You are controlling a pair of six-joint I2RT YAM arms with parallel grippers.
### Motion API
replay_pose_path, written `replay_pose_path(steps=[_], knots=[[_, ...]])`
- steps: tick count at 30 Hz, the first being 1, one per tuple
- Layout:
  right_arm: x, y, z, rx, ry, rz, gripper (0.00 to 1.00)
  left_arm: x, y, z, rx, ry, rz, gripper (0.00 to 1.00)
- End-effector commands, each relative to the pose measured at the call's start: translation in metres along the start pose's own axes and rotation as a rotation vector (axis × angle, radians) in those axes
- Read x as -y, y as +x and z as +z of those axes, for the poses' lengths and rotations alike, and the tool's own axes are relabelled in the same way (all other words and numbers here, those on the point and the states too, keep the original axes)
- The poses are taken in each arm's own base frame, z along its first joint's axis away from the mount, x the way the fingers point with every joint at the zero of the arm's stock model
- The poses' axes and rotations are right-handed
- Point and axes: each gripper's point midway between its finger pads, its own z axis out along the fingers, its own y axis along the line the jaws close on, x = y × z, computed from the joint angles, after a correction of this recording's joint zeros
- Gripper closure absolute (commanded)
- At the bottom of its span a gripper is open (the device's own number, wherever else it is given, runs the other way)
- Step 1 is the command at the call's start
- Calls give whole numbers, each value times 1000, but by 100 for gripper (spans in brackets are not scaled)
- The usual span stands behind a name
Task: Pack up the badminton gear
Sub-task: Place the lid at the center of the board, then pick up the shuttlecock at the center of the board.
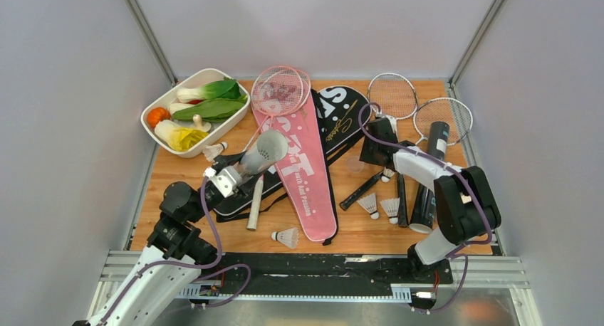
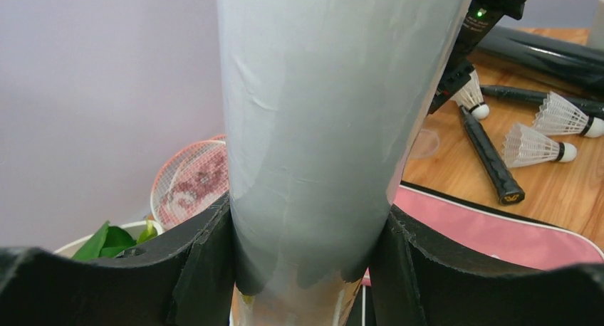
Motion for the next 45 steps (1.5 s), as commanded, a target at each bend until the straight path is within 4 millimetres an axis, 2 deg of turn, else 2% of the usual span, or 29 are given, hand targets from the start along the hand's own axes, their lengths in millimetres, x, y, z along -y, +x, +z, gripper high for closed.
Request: replay_pose_path(steps=[1, 4, 8, 13, 16, 22, 31, 35, 37, 40, 45], knots=[[-17, -36, -20, 26, -52, -85, 57, -5, -31, 0, 117, -15, 11, 100], [-27, -29, -38, -61, -119, -191, 49, -10, -33, -1, 126, -40, 19, 100], [-38, 5, -59, -229, -214, -297, 48, -21, -36, -7, 142, -113, 37, 100], [-36, 57, -75, -386, -232, -384, 48, -40, -40, -17, 160, -231, 48, 100], [-40, 80, -79, -430, -250, -437, 45, -43, -41, -20, 168, -259, 49, 100], [-33, 121, -83, -546, -233, -518, 43, -41, -39, -19, 164, -247, 42, 100], [-27, 128, -99, -573, -165, -515, 43, -40, -38, -18, 162, -242, 38, 100], [-6, 132, -105, -588, -62, -499, 42, -40, -38, -18, 165, -239, 36, 100], [-3, 134, -107, -594, -51, -484, 43, -39, -39, -17, 170, -232, 32, 100], [0, 138, -110, -611, -33, -461, 46, -38, -39, -17, 172, -226, 26, 100], [14, 130, -118, -576, 64, -441, 54, -36, -40, -16, 177, -217, 20, 100]])
